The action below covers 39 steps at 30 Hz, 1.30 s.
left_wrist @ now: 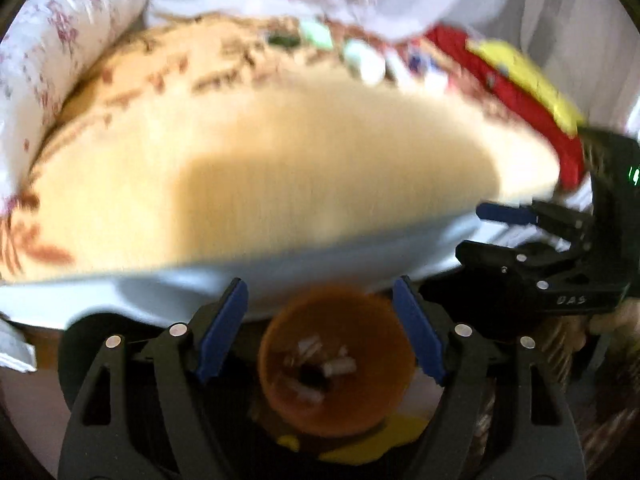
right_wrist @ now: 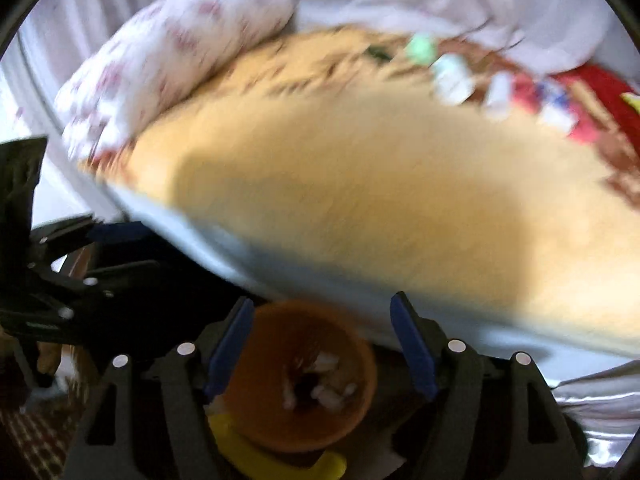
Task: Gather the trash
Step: 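Lower both tools to the orange bin and release the beige tube, then grasp the green-capped white jar with the left tool while the right tool grasps the white cylinder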
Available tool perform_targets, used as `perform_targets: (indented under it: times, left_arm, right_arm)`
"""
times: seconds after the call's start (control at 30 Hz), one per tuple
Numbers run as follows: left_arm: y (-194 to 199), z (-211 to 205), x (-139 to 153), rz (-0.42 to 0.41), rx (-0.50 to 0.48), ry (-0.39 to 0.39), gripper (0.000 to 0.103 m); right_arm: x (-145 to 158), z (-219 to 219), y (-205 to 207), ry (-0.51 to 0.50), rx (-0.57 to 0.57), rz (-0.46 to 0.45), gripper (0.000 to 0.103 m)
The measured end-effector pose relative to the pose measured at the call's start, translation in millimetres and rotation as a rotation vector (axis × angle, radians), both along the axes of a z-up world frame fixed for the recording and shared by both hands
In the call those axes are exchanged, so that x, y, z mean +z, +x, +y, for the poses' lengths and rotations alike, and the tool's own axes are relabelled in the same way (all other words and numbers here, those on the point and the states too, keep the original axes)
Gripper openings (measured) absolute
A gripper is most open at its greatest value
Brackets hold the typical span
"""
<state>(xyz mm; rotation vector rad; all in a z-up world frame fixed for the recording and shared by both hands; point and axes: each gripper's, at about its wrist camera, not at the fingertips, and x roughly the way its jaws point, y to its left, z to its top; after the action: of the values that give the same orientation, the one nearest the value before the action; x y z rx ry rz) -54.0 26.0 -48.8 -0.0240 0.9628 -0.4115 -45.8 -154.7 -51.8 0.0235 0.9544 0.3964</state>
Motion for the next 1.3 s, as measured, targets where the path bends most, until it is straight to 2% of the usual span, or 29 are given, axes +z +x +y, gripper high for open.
perform_targets:
  times: [0.07,0.13,0.17,0.27,0.37,0.47,0.63,0.77,0.87,0.9,0.93,0.97,1.1,1.3]
  left_arm:
    - [15,-6,20,-0.063,0.013,-0.038,0.077]
    - [40,-21,39,-0.134,0.028,-0.061,0.083]
    - [46,-28,43,-0.15,0.033,-0.071,0.084]
    - [105,-60,52,-0.16,0.046,-0.091,0.085]
    - [162,-91,47,-0.141,0.077,-0.082,0.085]
    - [212,-124,36,-0.13,0.109,-0.034,0.085]
    - [273,-158,11,-0.079,0.183,0.003,0.085]
    - [304,-176,-2,-0.056,0.227,0.042,0.085]
    - [318,-182,-16,-0.026,0.249,0.067,0.084]
    - [322,-182,-23,-0.002,0.232,0.052,0.073]
    - [322,-182,-25,0.013,0.199,0.01,0.049]
    - [319,-181,-25,0.024,0.173,-0.011,0.048]
    - [282,-169,-4,-0.071,0.12,0.009,0.048]
    - [208,-122,23,-0.161,0.086,-0.01,0.048]
  right_arm:
    - [17,-17,10,0.013,-0.068,-0.061,0.07]
    - [32,-34,18,0.032,-0.125,-0.117,0.07]
    - [38,-38,22,0.041,-0.147,-0.137,0.071]
    - [55,-58,32,0.061,-0.221,-0.21,0.071]
    - [69,-75,37,0.047,-0.266,-0.278,0.072]
    - [74,-89,40,0.028,-0.299,-0.321,0.074]
    - [61,-108,47,0.021,-0.331,-0.308,0.074]
    - [52,-120,49,0.024,-0.349,-0.287,0.074]
    - [49,-123,55,0.02,-0.357,-0.276,0.074]
    - [49,-122,57,0.019,-0.358,-0.275,0.074]
    - [49,-122,59,0.019,-0.359,-0.276,0.074]
    - [51,-121,63,0.017,-0.359,-0.277,0.074]
    - [56,-116,87,0.011,-0.338,-0.278,0.074]
    - [43,-110,166,0.011,-0.355,-0.212,0.071]
